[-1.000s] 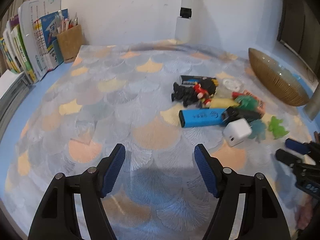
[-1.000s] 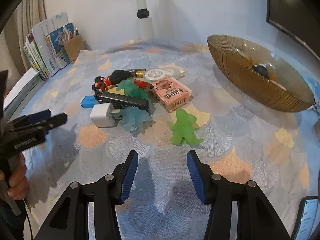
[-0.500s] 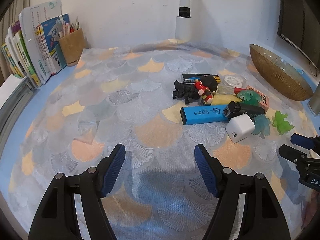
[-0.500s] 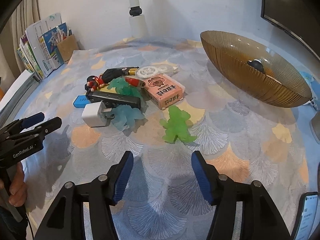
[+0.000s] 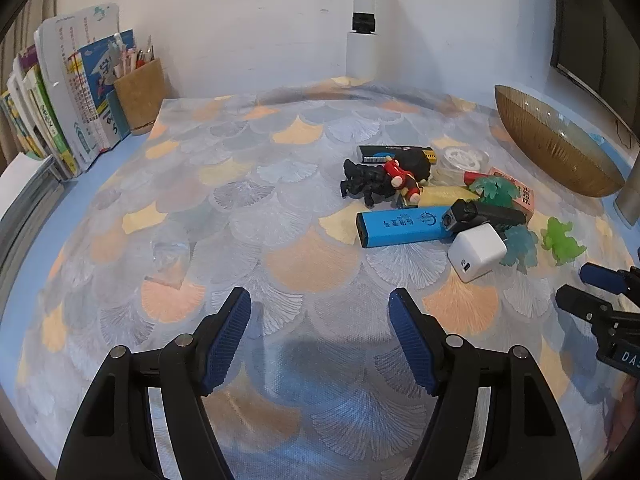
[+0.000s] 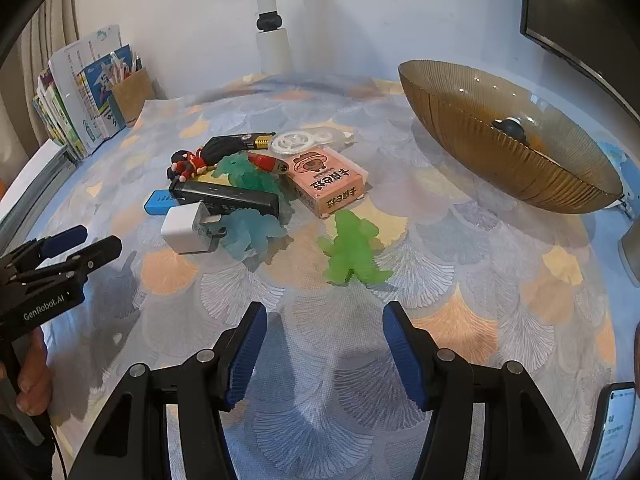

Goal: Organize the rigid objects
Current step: 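Grasp the white charger cube with the left tool while the right tool grasps the green frog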

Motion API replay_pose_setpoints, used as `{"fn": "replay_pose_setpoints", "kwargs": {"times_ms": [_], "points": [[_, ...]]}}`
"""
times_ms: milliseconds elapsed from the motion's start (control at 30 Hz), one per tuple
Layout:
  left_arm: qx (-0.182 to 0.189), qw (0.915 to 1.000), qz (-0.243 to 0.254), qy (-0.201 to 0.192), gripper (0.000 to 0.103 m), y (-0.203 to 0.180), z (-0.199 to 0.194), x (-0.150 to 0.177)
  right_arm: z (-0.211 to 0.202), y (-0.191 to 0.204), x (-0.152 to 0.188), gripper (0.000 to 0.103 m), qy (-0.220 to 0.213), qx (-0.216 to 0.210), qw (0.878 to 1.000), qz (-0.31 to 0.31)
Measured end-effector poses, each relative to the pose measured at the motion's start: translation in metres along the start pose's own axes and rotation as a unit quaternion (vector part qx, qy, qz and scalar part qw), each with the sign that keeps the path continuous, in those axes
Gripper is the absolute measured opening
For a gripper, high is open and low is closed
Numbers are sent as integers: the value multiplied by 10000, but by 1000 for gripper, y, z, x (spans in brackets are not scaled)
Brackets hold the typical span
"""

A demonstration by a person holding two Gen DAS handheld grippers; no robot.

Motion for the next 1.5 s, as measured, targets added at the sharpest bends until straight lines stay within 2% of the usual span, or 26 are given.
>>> {"fn": "replay_pose_setpoints", "kwargs": {"times_ms": [267, 467, 600, 800, 900, 933, 1000, 1033, 1067, 1133, 1267, 1433, 1500], "points": [[-82, 9998, 186, -57, 70, -6, -4, -1, -6, -2, -1, 59, -156, 110, 9998, 39], [797, 9960, 395, -46, 70, -40, -22, -13, -9, -14, -4, 59, -134, -87, 9991, 402], [789, 9939, 756, -117, 70, -68, -22, -20, -9, -27, -11, 59, -86, -254, 9970, 719], [859, 9937, 698, 147, 69, -81, -1, -25, -2, -25, -21, 59, -24, -159, 9984, 549], [963, 9929, 671, 174, 59, -84, 0, -25, 5, -26, -24, 59, 6, -56, 9988, 490], [973, 9928, 675, 164, 50, -85, 0, -25, 7, -27, -25, 59, -6, -32, 9990, 453], [1041, 9920, 694, 174, 41, -87, 1, -25, 9, -25, -27, 58, -37, -27, 9994, 339], [1145, 9907, 712, 174, 33, -88, -1, -24, 10, -23, -28, 52, -53, -35, 9996, 276], [1165, 9903, 743, 164, 33, -88, -1, -24, 12, -22, -28, 41, -42, -34, 9997, 221], [1203, 9889, 863, 108, 33, -86, -6, -20, 13, -18, -27, 31, -19, -85, 9999, 106], [1386, 9846, 1067, 68, 33, -75, -14, -8, 4, -8, -19, 31, -18, -426, 9991, -4], [1518, 9801, 1276, 46, 34, -51, -17, 3, -8, 4, -5, 31, 24, -523, 9985, -181], [1482, 9808, 1261, 83, 38, -42, -14, 3, -7, 3, -1, 31, 125, -600, 9980, -129]]}}
Point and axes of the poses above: each gripper's, at about its wrist camera, not at the fingertips, and z roughly the way its jaws point, y to its left, x to its underside, the point moved 3 cm from there along z, roughly the way its jaws point, and after that the axes turned 14 degrees about -x, right-handed, at the moved point
